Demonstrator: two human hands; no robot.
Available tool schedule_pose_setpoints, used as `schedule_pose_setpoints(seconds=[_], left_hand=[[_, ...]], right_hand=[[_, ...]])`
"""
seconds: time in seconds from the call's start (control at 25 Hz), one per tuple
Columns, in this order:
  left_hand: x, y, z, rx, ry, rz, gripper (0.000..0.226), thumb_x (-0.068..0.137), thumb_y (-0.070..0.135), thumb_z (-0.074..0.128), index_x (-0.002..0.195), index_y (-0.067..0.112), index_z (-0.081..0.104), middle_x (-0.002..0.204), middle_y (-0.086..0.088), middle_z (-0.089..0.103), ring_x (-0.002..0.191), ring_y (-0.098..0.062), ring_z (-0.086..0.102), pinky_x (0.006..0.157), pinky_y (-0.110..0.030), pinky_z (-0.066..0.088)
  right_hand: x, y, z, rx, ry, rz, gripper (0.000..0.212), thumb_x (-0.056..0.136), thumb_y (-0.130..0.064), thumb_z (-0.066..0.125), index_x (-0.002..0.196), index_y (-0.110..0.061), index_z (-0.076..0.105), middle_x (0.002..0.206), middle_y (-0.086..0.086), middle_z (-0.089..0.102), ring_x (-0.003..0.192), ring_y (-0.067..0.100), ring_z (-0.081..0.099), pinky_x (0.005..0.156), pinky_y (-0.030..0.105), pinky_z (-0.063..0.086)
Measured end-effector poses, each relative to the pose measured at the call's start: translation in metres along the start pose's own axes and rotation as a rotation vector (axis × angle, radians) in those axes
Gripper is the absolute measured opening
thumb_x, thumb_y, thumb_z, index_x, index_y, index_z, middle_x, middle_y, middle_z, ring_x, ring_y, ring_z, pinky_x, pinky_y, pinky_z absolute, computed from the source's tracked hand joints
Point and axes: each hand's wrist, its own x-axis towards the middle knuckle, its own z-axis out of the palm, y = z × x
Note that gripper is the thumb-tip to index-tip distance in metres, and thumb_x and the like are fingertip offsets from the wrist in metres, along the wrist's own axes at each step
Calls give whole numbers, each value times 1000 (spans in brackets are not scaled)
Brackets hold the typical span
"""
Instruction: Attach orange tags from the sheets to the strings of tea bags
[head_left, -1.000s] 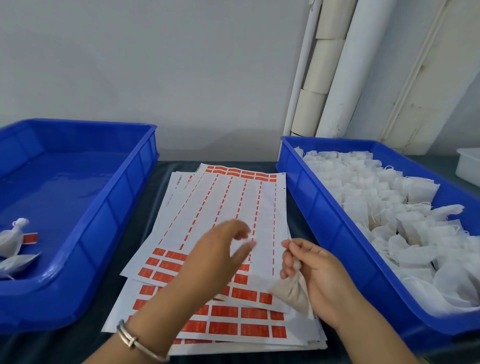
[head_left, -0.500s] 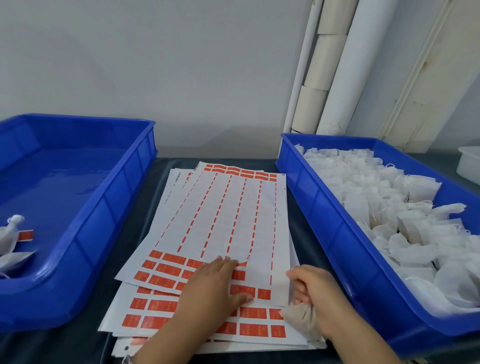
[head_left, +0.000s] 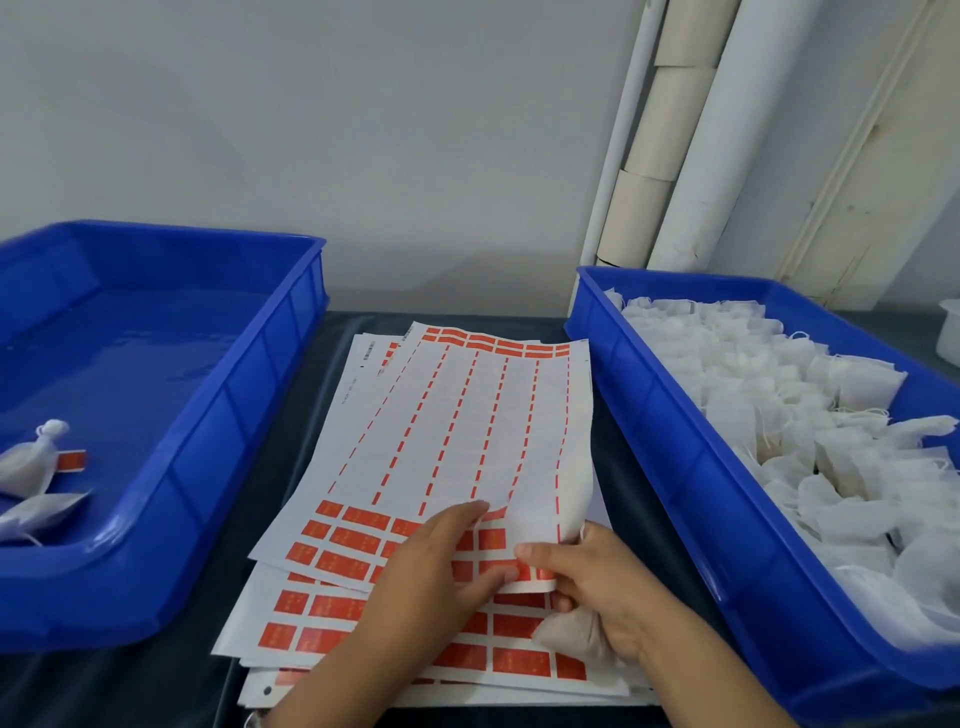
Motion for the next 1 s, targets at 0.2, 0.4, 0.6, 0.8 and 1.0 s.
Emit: schedule_pose_setpoints(seconds=[0.2,0.4,0.6,0.8,1.0], left_hand=[[-9,7,-10,-45,200,133,49,75,59,54,115,32,61,113,25,49,98,10,42,82,3,27],[-12,21,-26,-196,314,114,44,68,59,52,96,29,70,85,34,50,85,12,55,71,4,38],[-15,33,-43,-355,306,-11,14,62,59,54,73,51,57,69,42,57,83,18,54,65,4,40],[-16,35,-50,-258,327,58,6,68,52,61,72,49,58,62,41,50,87,23,49,63,6,38],[-16,33,-52,-211,326,82,4,73,36,74,77,36,71,65,38,51,90,22,49,60,3,41]], right_hand=[[1,-3,11,149,31,-64,31,73,-5,75,103,-4,64,88,15,73,58,18,57,42,22,41],[-5,-9,17,195,-5,-210,33,76,-5,72,108,-10,63,90,12,73,67,16,62,42,20,40],[-16,-19,27,125,35,-337,34,77,-7,73,106,-23,64,89,1,74,53,9,56,46,19,43],[-24,-26,31,-44,142,-441,33,74,-17,77,99,-31,60,86,-7,73,52,2,61,53,16,49],[-28,-27,32,-129,147,-504,32,73,-19,76,94,-36,59,90,-14,72,66,0,66,58,16,52]])
